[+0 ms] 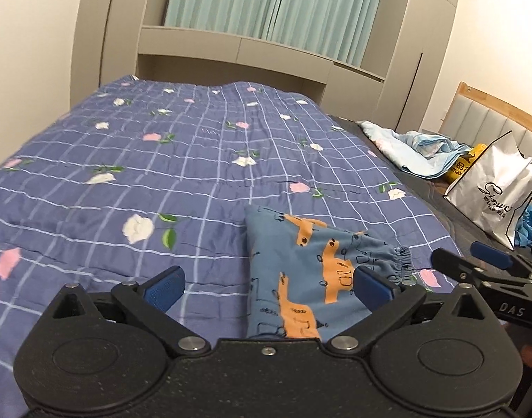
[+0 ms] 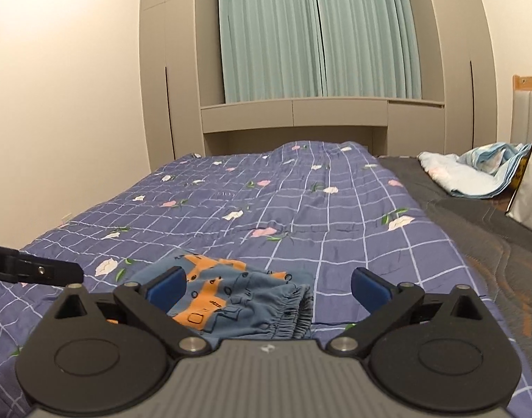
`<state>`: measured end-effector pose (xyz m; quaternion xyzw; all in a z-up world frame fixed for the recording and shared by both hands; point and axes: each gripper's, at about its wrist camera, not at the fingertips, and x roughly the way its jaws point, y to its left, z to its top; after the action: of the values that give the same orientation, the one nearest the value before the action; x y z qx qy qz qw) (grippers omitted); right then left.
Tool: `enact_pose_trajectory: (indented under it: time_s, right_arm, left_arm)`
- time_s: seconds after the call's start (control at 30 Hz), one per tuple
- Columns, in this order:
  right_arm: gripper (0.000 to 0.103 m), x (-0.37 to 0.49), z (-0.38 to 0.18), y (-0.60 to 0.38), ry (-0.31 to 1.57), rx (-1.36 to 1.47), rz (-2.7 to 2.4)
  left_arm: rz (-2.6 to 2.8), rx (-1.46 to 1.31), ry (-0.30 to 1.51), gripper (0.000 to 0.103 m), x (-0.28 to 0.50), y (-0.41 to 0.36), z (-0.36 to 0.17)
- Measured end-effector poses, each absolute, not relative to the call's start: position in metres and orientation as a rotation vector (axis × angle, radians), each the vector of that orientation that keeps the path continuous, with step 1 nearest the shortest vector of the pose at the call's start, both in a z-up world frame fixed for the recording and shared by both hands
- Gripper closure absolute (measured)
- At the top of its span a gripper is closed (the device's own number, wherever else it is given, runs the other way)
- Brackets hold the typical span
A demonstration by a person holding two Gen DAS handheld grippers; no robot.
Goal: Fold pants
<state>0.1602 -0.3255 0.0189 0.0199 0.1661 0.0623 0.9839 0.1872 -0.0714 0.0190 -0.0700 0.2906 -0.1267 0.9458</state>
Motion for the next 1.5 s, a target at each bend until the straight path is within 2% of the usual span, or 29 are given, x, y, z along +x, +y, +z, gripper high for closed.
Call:
enact_pose_trajectory:
  time_s: [0.77, 1.13, 1.5]
  right_arm:
    - [0.000, 0.028, 0.052, -0.278, 0.260, -0.012, 0.116]
    - [0.000, -0.016, 0.016, -0.267, 0.328, 0.022, 0.084]
    - [0.000, -0.018, -0.005, -0.269, 0.372, 0.031, 0.049]
  left_arm:
    - [-0.183, -0.130, 0.518, 0.001, 0.056, -0.021, 0.026]
    - [-0.164, -0.068, 0.546, 0.001, 0.017, -0.019, -0.009]
    - [-0.160, -0.045, 0.590, 0.001, 0.013, -0.025, -0.031]
